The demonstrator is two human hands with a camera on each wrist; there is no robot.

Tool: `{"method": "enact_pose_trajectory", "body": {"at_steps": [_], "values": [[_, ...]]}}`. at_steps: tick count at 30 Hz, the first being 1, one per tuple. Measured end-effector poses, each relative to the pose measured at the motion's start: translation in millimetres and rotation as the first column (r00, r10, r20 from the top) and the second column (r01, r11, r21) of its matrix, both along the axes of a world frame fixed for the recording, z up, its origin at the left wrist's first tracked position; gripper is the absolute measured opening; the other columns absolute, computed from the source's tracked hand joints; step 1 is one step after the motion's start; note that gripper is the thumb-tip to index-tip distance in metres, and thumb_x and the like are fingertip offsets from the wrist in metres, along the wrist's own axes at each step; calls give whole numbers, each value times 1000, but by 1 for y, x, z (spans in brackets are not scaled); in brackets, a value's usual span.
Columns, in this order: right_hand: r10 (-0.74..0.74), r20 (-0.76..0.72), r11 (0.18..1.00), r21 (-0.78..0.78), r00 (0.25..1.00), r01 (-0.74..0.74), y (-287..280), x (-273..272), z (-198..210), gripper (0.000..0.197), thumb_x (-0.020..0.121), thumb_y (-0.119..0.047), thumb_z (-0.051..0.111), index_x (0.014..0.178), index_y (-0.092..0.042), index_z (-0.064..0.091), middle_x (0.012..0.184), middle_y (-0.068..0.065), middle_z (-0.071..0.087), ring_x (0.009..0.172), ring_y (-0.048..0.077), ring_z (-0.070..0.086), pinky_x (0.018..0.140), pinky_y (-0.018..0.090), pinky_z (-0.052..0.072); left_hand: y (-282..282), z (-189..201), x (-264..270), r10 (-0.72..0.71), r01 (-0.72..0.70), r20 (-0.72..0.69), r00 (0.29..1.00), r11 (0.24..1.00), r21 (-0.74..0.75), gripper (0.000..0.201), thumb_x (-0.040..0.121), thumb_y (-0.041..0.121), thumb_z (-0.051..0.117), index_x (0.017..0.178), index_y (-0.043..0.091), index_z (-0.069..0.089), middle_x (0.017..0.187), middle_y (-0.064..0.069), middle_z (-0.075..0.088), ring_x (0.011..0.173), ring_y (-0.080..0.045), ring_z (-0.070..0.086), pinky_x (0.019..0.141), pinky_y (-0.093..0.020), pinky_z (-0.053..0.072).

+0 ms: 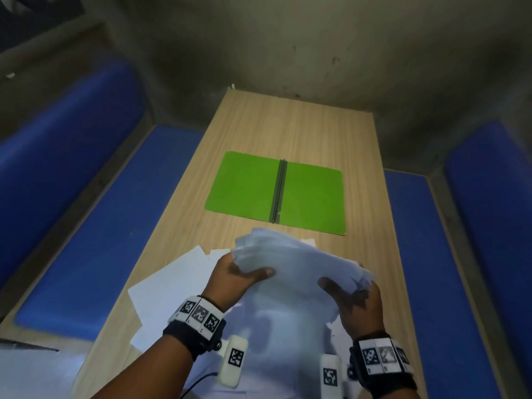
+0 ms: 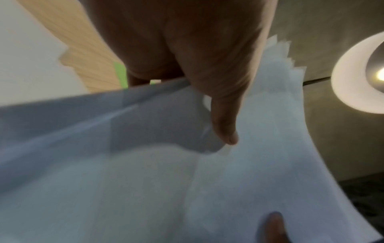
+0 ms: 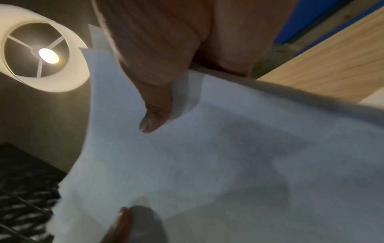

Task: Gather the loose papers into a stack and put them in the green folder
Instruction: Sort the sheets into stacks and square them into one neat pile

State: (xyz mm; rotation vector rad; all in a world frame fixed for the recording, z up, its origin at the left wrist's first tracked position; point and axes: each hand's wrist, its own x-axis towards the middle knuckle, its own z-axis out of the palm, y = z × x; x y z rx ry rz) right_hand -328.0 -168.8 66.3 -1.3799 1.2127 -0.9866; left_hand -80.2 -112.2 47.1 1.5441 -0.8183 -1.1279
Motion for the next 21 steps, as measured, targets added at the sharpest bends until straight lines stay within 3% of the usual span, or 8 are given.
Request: {"method": "enact_pose_trajectory", "body": {"at_steps": [3, 5, 7, 11, 14, 18, 20, 21], "values": [[-49, 41, 998, 50, 998, 47, 10, -8, -16, 50, 60, -14, 89, 105, -13, 66, 98, -1, 75, 91, 14, 71, 76, 25, 57, 12, -6, 3, -84, 84, 27, 996, 996, -17, 50, 63, 30, 92, 108, 23, 72, 101, 5, 78, 100, -19, 73, 78, -27, 57], [-157, 174, 988, 18, 972, 157, 11, -7, -15, 45, 64, -11, 87, 101, -17, 62, 90, -4, 72, 83, 8, 68, 72, 21, 55, 14, 5, 0, 36, -31, 26, 999, 986, -167, 54, 64, 36, 88, 112, 24, 67, 108, 6, 75, 103, -14, 70, 83, -26, 55], [-227, 280, 972, 0, 933, 237, 12, -2, -8, 32, 71, -32, 76, 94, -16, 59, 82, -1, 63, 73, 10, 61, 64, 22, 51, 7, 18, -8, 133, -126, 7, 991, 949, -288, 51, 69, 42, 79, 112, 21, 64, 107, 10, 71, 103, -6, 65, 88, -20, 50], [-361, 205, 924, -53, 910, 379, 16, 17, -4, 53, 77, -66, 59, 79, -14, 57, 72, 8, 52, 68, 21, 49, 65, 34, 41, -10, 40, -36, 320, -287, 76, 944, 916, -280, 41, 73, 58, 66, 92, 22, 63, 87, 3, 66, 82, -1, 59, 73, -13, 44], [-412, 139, 897, -110, 900, 428, 19, 30, 1, 50, 77, -56, 61, 75, -6, 53, 66, 7, 48, 62, 19, 45, 59, 31, 41, -16, 38, -46, 417, -386, 121, 901, 897, -215, 37, 76, 50, 73, 78, 15, 61, 75, 2, 65, 66, 0, 56, 61, -8, 40], [-440, 113, 881, -135, 891, 453, 19, 26, 0, 18, 81, -32, 57, 81, -14, 57, 77, 6, 56, 72, 23, 54, 68, 43, 47, -17, 30, -41, 443, -412, 165, 881, 891, -191, 16, 86, 21, 70, 78, 13, 60, 73, 4, 63, 66, 1, 56, 62, -11, 39], [-424, 149, 889, -124, 894, 442, 18, 24, -2, 13, 83, -28, 57, 86, -16, 58, 83, 8, 59, 79, 28, 57, 73, 43, 49, -15, 29, -39, 426, -391, 143, 893, 894, -219, 11, 88, 23, 69, 85, 17, 60, 75, 7, 64, 68, 3, 57, 65, -13, 40], [-412, 163, 893, -125, 896, 433, 18, 24, 0, 16, 83, -31, 57, 88, -16, 59, 84, 5, 60, 80, 21, 58, 75, 37, 49, -13, 30, -39, 407, -373, 126, 905, 899, -230, 14, 87, 28, 70, 88, 19, 60, 75, 8, 64, 70, 3, 58, 65, -13, 42]]}}
